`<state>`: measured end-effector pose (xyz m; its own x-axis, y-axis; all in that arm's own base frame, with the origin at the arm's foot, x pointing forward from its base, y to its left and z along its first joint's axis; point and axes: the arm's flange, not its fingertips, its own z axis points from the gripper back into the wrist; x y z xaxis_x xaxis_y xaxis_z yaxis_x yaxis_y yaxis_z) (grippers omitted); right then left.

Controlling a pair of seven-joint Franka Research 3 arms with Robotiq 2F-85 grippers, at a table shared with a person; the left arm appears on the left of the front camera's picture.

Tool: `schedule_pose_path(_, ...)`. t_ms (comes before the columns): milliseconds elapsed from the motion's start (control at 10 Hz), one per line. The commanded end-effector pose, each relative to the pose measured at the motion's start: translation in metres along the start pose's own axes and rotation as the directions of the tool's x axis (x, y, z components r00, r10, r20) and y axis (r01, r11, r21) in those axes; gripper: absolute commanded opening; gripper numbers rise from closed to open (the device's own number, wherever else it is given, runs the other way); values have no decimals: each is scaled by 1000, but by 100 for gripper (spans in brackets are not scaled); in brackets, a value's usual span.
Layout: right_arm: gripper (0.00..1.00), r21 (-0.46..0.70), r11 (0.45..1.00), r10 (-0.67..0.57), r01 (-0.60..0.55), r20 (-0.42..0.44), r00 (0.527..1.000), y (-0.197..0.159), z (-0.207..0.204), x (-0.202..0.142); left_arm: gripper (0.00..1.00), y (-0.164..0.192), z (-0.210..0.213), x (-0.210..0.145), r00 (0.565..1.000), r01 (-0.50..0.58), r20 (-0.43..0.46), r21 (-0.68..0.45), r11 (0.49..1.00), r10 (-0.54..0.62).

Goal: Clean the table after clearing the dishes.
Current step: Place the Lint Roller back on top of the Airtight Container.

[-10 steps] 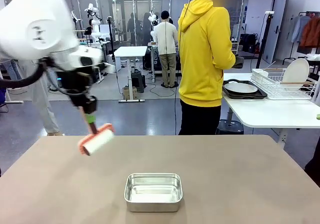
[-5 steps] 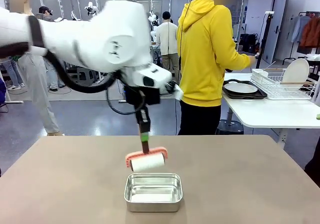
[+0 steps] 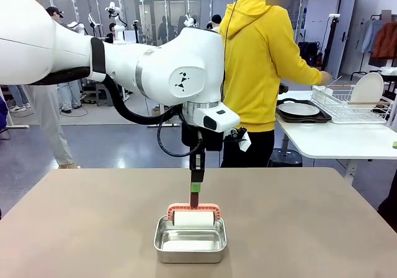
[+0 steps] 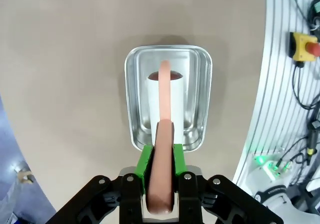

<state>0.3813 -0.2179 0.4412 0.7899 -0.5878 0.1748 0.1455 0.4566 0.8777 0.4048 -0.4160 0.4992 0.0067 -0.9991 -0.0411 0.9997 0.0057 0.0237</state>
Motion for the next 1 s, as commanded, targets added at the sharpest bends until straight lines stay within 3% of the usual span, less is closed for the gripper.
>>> schedule_pose_path(0, 100, -7, 1000, 6, -6, -9, 1000, 1, 3, -2, 22, 7, -3, -1, 1000, 24, -13, -15, 1000, -24)
schedule_pose_path(500, 100, -7, 1000, 6, -6, -9, 1000, 1, 3, -2, 22, 45, -48, -17, 999, 12, 36, -46, 999, -10)
schedule_pose_path(900, 100, -7, 1000, 6, -6, -9, 1000, 1, 3, -2, 25, 58, -72, -21, 1000, 0, 8, -93, 996, 0)
